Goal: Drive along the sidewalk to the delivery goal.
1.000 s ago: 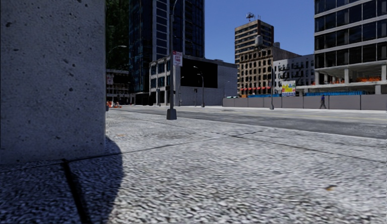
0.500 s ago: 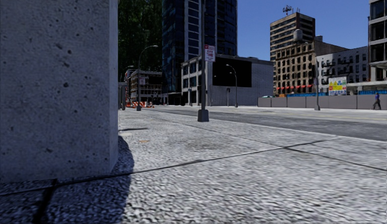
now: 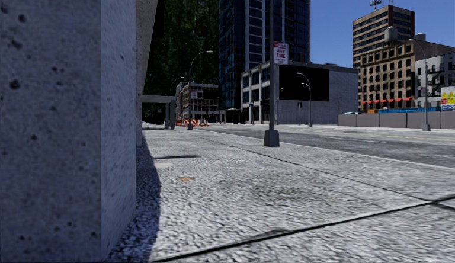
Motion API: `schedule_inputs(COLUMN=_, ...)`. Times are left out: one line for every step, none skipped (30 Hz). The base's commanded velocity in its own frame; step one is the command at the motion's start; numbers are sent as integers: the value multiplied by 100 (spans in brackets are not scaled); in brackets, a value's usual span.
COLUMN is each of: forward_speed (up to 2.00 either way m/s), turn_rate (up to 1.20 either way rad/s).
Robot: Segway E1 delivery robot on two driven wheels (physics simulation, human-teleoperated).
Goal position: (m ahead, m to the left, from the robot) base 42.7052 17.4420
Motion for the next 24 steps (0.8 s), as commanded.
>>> schedule_inputs(forward_speed=200, turn_rate=0)
schedule_inputs(forward_speed=200, turn_rate=0)
schedule_inputs(forward_speed=200, turn_rate=0)
schedule_inputs(forward_speed=200, turn_rate=0)
schedule_inputs(forward_speed=200, turn_rate=0)
schedule_inputs(forward_speed=200, turn_rate=0)
schedule_inputs(forward_speed=200, turn_rate=0)
schedule_inputs(forward_speed=200, turn_rate=0)
schedule_inputs(forward_speed=200, turn_rate=0)
schedule_inputs(forward_speed=200, turn_rate=0)
schedule_inputs(forward_speed=200, turn_rate=0)
schedule_inputs(forward_speed=200, turn_rate=0)
schedule_inputs(forward_speed=200, turn_rate=0)
schedule_inputs(forward_speed=200, turn_rate=0)
schedule_inputs(forward_speed=200, turn_rate=0)
schedule_inputs(forward_speed=200, turn_rate=0)
schedule_inputs(forward_speed=200, turn_rate=0)
schedule_inputs(forward_speed=200, turn_rate=0)
schedule_inputs(forward_speed=200, turn_rate=0)
schedule_inputs(forward_speed=200, turn_rate=0)
schedule_inputs(forward_speed=200, turn_rate=0)
schedule_inputs(forward_speed=200, turn_rate=0)
schedule_inputs(forward_speed=200, turn_rate=0)
schedule_inputs(forward_speed=200, turn_rate=0)
